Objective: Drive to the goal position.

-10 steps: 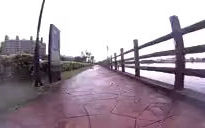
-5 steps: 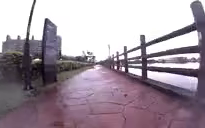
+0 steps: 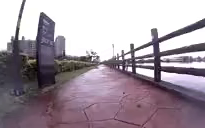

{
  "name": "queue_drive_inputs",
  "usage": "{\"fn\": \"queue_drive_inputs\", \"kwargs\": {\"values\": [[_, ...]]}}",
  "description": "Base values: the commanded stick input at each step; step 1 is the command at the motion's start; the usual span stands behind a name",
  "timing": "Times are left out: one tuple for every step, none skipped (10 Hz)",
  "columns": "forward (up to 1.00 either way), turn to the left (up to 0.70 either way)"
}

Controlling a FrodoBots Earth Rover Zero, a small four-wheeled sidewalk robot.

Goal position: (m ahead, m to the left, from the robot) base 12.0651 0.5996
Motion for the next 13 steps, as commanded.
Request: {"fn": "queue_drive_inputs", "kwargs": {"values": [[1.0, -0.01], [1.0, -0.01], [1.0, -0.01], [1.0, -0.01], [1.0, -0.01], [1.0, -0.01], [1.0, -0.01], [1.0, 0.06], [1.0, 0.38], [1.0, 0.35], [1.0, 0.22], [1.0, -0.01], [1.0, -0.01]]}}
